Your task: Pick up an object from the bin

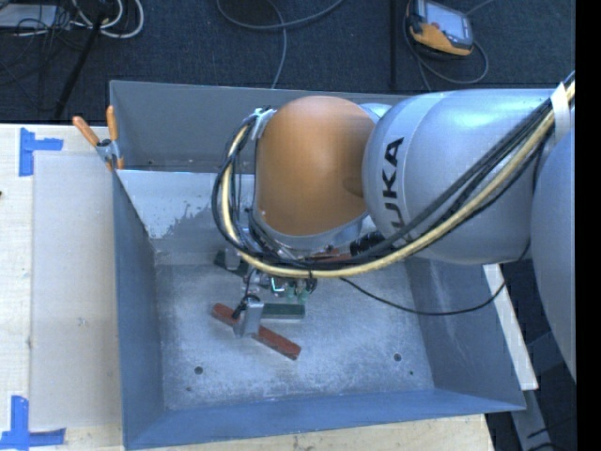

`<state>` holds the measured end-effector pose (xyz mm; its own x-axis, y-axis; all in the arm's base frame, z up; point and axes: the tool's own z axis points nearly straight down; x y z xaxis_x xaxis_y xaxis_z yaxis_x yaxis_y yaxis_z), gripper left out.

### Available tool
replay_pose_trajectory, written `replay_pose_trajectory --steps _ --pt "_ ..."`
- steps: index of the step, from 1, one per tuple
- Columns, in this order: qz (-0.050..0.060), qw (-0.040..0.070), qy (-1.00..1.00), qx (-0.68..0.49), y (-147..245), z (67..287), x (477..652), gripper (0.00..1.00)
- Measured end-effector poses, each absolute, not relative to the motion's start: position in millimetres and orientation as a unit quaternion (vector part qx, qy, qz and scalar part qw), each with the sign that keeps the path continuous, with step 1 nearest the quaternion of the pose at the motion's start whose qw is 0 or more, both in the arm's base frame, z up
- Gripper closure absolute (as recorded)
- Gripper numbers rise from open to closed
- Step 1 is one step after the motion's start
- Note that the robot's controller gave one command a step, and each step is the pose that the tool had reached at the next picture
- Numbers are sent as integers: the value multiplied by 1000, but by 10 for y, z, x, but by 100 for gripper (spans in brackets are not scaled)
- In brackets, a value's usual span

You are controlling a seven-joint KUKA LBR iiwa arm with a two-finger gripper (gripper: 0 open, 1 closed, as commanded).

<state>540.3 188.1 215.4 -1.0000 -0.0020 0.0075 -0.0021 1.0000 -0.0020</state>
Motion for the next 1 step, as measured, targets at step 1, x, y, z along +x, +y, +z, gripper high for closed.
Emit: replay_pose_trajectory --steps 1 --pt "0 1 -999 -35 1193 667 5268 0"
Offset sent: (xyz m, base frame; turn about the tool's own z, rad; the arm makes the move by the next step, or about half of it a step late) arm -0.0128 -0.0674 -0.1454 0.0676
